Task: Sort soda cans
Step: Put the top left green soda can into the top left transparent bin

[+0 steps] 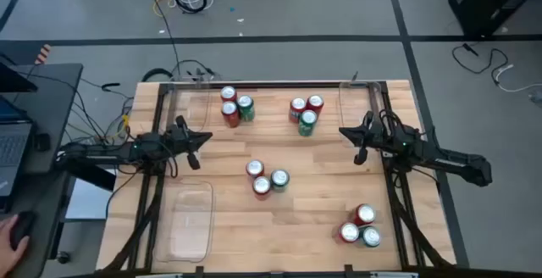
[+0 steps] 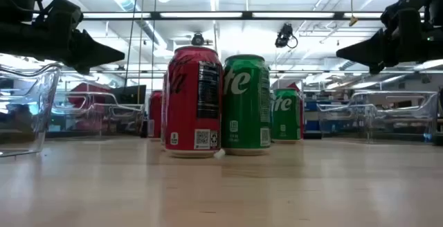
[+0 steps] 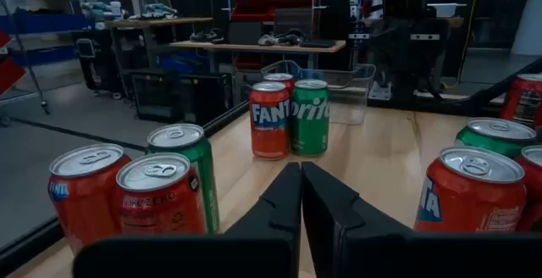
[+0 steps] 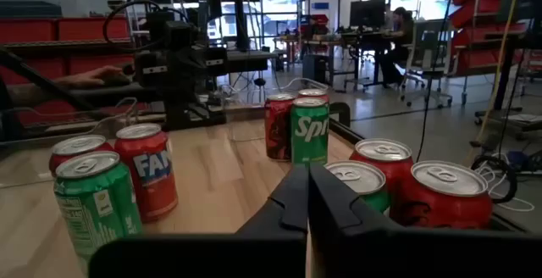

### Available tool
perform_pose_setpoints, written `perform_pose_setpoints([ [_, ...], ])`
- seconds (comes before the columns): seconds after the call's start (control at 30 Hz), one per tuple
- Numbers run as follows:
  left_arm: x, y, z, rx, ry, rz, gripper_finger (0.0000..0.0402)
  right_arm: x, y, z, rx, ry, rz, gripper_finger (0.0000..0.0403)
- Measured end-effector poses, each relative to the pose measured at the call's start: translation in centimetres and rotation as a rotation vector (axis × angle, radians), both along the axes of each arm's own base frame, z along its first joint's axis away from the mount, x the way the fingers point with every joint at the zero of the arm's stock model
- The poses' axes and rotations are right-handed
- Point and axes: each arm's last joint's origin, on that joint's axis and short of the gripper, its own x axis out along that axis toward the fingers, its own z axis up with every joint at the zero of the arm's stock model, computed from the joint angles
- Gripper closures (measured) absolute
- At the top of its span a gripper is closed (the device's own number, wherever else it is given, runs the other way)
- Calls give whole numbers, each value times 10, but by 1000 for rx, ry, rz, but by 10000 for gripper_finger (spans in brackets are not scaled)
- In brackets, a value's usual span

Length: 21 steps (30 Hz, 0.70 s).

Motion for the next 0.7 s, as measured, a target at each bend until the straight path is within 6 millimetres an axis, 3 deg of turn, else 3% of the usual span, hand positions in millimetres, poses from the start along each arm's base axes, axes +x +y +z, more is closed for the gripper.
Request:
perform_pose_setpoints([
  [0.7, 0, 0, 0, 28, 11, 0, 385, 0, 0, 0, 0, 0, 0, 402],
])
